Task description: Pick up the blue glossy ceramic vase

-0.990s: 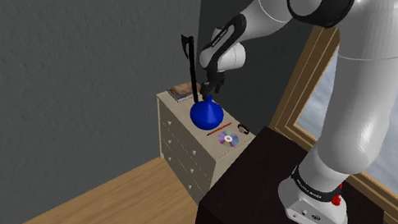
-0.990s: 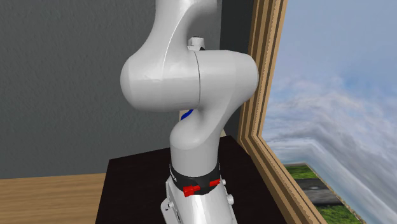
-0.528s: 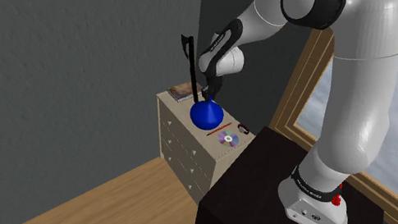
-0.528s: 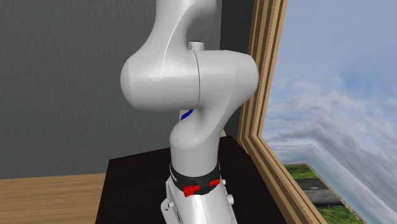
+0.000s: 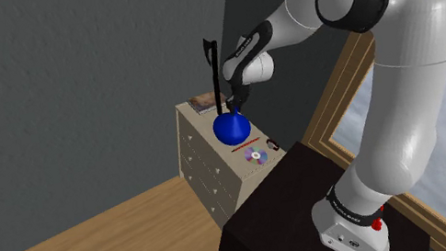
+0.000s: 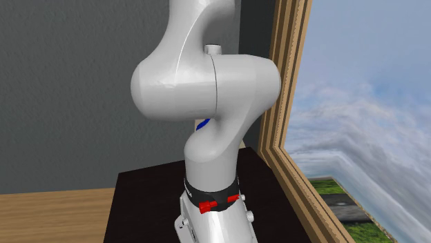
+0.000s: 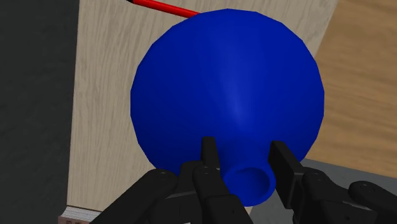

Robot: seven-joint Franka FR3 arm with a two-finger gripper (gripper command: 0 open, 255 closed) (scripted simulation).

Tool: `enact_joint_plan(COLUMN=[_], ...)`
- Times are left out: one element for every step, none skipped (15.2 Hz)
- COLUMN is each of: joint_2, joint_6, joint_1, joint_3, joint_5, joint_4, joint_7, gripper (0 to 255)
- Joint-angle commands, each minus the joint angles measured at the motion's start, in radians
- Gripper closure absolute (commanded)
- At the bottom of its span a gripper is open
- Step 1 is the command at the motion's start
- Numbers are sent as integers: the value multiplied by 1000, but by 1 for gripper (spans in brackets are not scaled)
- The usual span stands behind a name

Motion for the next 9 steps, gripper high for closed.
enact_joint_plan(joint_2=[-17, -29, -41, -52, -64, -75, -87, -98, -109], joint_6=[-15, -26, -37, -48, -59, -70, -81, -92, -103], joint_1=[5, 7, 10, 12, 15, 17, 19, 21, 23], joint_3=[-5, -9, -13, -16, -19, -22, -25, -28, -31], joint_5=[-8, -13, -18, -23, -29, -34, -39, -45, -50], joint_4=[-2, -3, -3, -4, -4, -4, -4, -4, -3], joint_7=[6, 10, 14, 18, 22, 26, 29, 33, 37], gripper=[255, 255, 255, 255, 255, 255, 255, 255, 255])
